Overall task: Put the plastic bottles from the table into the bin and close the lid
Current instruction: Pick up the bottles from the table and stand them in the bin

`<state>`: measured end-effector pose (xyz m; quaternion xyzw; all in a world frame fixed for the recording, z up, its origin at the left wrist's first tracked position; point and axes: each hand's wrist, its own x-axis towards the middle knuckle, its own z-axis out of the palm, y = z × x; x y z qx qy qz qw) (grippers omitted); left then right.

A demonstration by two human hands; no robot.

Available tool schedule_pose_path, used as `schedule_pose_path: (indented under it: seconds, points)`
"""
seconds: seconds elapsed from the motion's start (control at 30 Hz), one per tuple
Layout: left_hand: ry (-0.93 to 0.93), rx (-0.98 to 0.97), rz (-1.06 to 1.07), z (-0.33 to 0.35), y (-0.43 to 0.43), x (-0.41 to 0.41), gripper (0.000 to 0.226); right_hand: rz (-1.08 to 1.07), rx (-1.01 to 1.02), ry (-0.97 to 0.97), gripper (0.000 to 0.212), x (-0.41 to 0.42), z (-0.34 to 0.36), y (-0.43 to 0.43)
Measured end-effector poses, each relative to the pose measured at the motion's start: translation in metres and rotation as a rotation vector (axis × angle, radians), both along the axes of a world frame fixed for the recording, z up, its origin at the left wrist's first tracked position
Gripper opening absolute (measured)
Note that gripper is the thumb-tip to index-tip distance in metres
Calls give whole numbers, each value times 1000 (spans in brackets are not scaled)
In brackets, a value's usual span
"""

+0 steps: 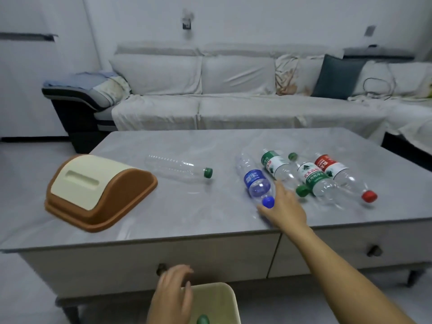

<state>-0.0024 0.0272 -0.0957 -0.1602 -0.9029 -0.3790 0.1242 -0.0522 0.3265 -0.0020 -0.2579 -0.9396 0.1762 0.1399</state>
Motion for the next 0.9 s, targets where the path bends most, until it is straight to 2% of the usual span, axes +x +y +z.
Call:
schedule_pose_path:
  seconds: [0.07,0.13,0.2,0.3,0.4,0.47,0.53,0.6,0.63,0.7,0.83,0.9]
  points:
    - [162,-94,-84,23,21,-25,32,-3,24,-5,60,-1,-3,7]
    - [221,-185,-86,45,43,-47,45,-3,56,52,54,4,3,14]
    - [168,-276,-91,54,52,-65,52,49,64,153,47,15,16,16]
    - [25,-334,-113,56,47,-76,48,197,63,341,42,39,42,9]
    - [26,-362,-167,51,32,-66,45,328,-2,544,46,73,73,-14]
    - [74,-386,-193,45,18,-55,43,421,-14,633,41,95,94,-36]
    - [115,-364,-195,37,0,-40,39,495,-31,649,36,112,107,-58]
    - [102,-337,-174,23,-19,-23,37,550,-68,550,36,119,105,-77]
    - [61,-338,-151,12,-28,-14,38,567,-85,453,35,119,97,-85]
    - [-144,-326,-58,-15,-43,6,45,583,-68,225,31,117,66,-101]
    - [-814,-198,279,-77,-71,47,50,562,61,-126,29,108,-15,-120]
    - [-1065,-159,332,-109,-86,66,47,549,77,-224,29,102,-51,-122]
